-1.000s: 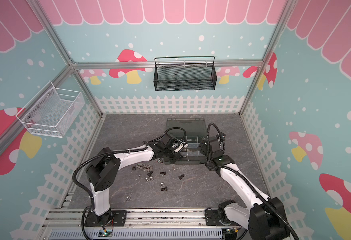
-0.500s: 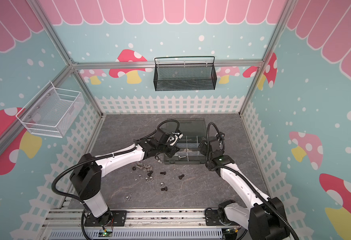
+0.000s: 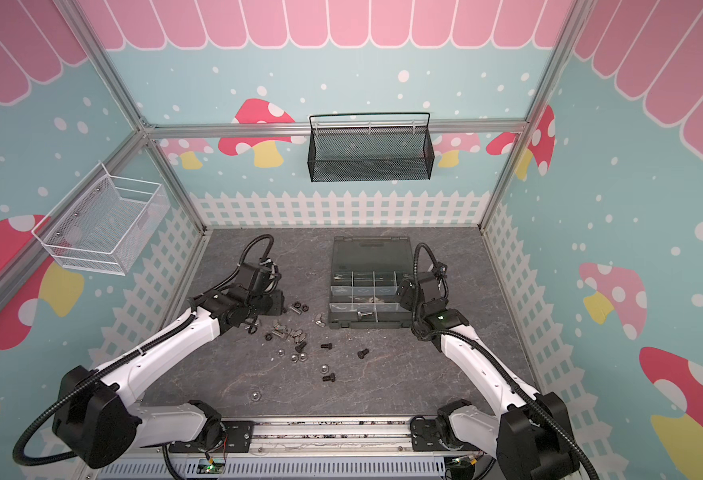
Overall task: Sort the screws and nuts into containers
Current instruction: 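Return the left gripper to the pile and grasp another steel bolt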
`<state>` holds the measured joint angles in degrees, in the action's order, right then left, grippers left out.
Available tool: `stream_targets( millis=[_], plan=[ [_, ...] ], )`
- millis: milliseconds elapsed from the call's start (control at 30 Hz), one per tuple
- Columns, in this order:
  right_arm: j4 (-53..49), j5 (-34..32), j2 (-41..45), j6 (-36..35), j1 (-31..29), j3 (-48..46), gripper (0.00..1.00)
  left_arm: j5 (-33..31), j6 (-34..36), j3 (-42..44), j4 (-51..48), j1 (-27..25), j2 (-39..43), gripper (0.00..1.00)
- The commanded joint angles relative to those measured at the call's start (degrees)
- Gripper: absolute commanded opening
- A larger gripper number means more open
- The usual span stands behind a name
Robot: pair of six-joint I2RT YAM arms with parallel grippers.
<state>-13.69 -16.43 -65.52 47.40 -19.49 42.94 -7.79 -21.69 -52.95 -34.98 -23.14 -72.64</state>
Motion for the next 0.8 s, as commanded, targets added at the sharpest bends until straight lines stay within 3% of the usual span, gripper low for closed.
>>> stream_targets(
  millis=[0,133,367,767],
  plan=[
    [-0.24,0.42,-0.18,-0.12,0.15,1.71,0.97,-0.12,-7.14,3.9,-5.99,4.41,3.34,0.3],
    [-0.23,0.74,-0.31,0.04,0.15,1.86,0.97,-1.14,-8.11,6.4,-8.17,7.22,4.1,0.3],
    [-0.19,1.07,-0.27,0.38,0.15,1.8,0.97,-4.4,-8.37,6.78,-9.85,9.05,-1.33,0.31],
    [-0.28,-0.09,-0.4,-0.13,0.19,1.53,0.97,-6.23,-8.1,3.38,-8.52,9.36,-15.46,0.51]
  ],
)
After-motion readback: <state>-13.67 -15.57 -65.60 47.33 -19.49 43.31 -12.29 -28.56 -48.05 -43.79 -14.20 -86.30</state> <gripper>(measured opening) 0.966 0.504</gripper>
